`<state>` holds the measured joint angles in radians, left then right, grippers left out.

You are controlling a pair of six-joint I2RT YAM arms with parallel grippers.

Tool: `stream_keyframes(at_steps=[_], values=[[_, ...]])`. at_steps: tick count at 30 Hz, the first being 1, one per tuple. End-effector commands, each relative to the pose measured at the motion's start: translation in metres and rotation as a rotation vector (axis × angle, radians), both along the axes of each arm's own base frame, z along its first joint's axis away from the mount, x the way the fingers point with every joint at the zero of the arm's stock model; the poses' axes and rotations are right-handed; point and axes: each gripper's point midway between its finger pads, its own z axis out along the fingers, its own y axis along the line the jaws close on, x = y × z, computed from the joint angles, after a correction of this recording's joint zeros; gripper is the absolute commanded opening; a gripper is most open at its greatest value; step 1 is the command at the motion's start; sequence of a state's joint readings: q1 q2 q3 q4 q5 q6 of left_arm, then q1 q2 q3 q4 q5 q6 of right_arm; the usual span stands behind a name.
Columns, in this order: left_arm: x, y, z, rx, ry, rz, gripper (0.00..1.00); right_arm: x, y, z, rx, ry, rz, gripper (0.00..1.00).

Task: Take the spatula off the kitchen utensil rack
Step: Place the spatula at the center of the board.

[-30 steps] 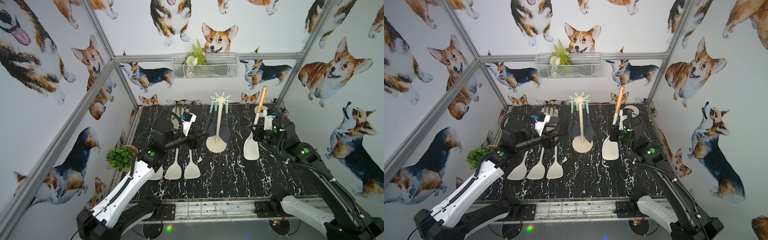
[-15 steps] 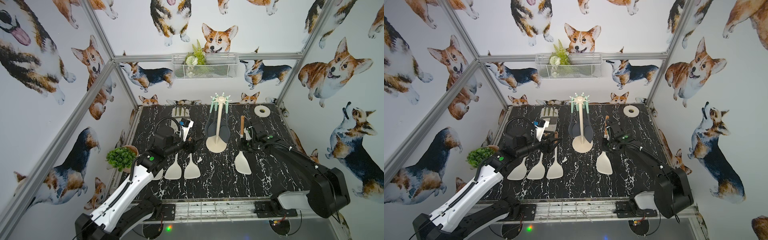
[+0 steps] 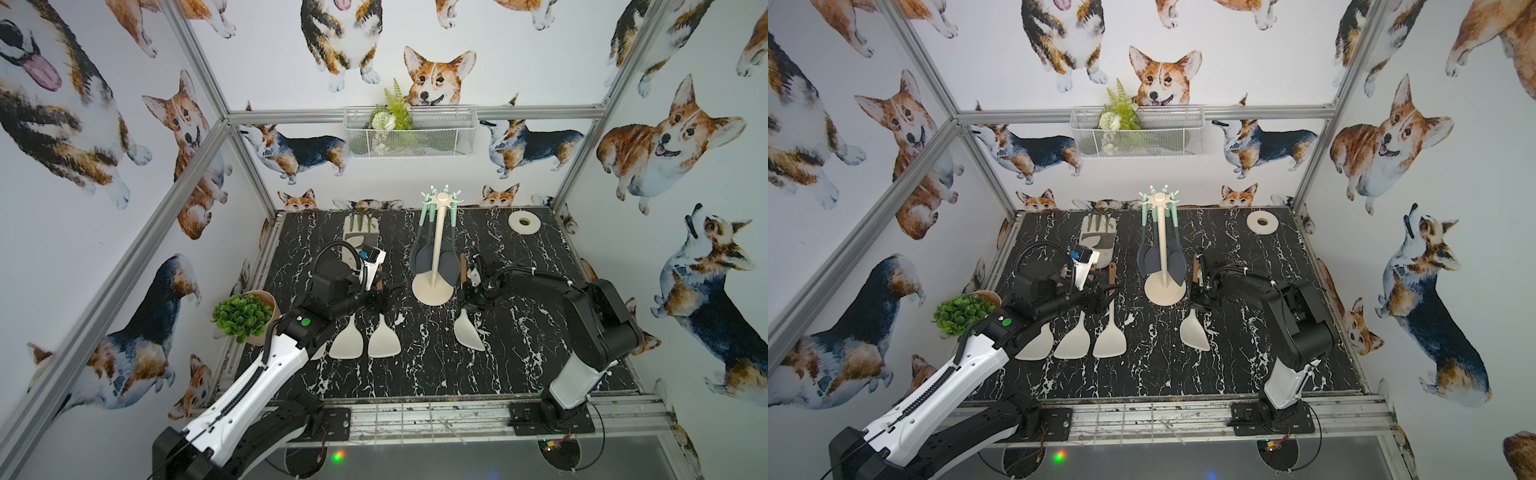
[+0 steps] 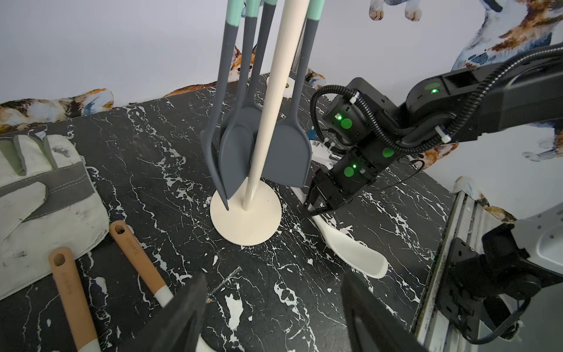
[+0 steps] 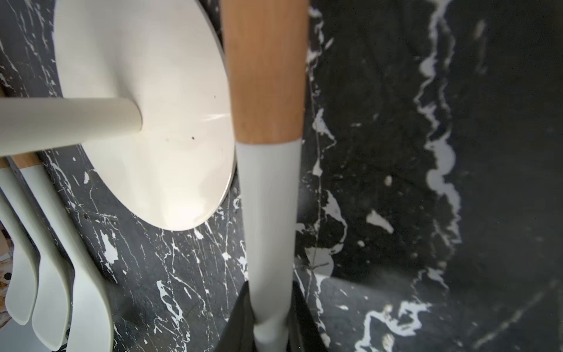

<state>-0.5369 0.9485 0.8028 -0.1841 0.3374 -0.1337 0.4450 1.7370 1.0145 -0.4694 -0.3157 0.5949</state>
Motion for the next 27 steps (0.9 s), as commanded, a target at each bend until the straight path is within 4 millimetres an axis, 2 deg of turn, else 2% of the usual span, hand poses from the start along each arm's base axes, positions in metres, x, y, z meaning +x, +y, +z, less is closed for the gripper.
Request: stream_keyframes(at_steps=[1,7,13,27], values=[[0.003,0.000,0.000,0.004,-0.013,0.005,0.73,0.002,0.002,-0.008,-0.010,0.008,0.029,0.00],[0.006,0.000,-0.002,0.010,-0.009,0.005,0.73,-0.003,-0.004,-0.020,-0.049,0.038,0.040,0.01],[0.007,-0.002,-0.005,0.012,-0.001,0.003,0.73,-0.004,-0.011,-0.020,-0.090,0.039,0.048,0.13],[0.011,-0.006,-0.006,0.010,0.014,-0.001,0.73,-0.003,-0.013,-0.016,-0.105,0.037,0.047,0.31]])
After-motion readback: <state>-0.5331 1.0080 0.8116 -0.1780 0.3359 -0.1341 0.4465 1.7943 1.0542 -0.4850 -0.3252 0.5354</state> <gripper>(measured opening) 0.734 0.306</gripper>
